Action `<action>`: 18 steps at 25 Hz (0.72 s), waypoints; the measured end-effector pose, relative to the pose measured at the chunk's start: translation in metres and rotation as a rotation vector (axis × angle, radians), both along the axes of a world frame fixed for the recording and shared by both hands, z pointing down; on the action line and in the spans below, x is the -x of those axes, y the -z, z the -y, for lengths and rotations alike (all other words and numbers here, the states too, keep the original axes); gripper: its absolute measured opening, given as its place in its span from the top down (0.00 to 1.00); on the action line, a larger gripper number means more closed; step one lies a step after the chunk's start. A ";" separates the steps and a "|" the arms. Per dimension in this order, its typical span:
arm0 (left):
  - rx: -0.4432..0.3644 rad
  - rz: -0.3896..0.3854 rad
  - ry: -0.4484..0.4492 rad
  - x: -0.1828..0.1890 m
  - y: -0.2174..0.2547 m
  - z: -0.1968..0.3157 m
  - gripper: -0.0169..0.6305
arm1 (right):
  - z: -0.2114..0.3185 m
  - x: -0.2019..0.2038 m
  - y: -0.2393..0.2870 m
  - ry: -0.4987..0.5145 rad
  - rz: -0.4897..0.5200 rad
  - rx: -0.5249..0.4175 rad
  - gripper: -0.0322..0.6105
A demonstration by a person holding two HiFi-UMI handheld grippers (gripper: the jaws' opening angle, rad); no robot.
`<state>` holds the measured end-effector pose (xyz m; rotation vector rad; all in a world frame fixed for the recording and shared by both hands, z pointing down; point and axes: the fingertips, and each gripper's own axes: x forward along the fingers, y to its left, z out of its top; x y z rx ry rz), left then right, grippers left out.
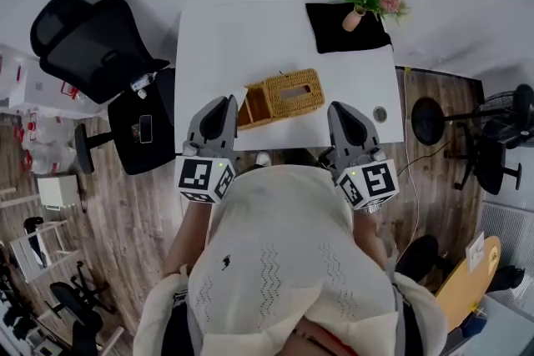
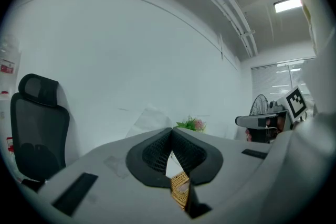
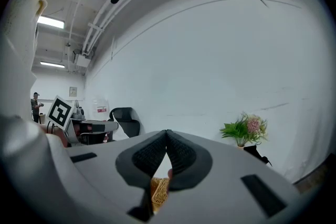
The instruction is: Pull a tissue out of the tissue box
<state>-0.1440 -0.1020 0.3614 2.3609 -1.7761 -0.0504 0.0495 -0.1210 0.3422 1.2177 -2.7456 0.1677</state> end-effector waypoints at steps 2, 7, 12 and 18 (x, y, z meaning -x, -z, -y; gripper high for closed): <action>-0.014 -0.002 0.005 0.001 0.005 0.002 0.95 | 0.002 -0.002 0.006 0.000 0.009 -0.012 0.95; -0.046 -0.010 0.013 0.004 0.016 0.008 0.95 | 0.006 -0.007 0.020 -0.007 0.027 -0.038 0.95; -0.057 -0.011 0.008 0.003 0.024 0.008 0.95 | 0.004 -0.012 0.034 -0.008 0.082 -0.032 0.95; -0.072 -0.004 -0.009 0.001 0.030 0.007 0.95 | 0.001 -0.008 0.051 0.003 0.149 -0.030 0.95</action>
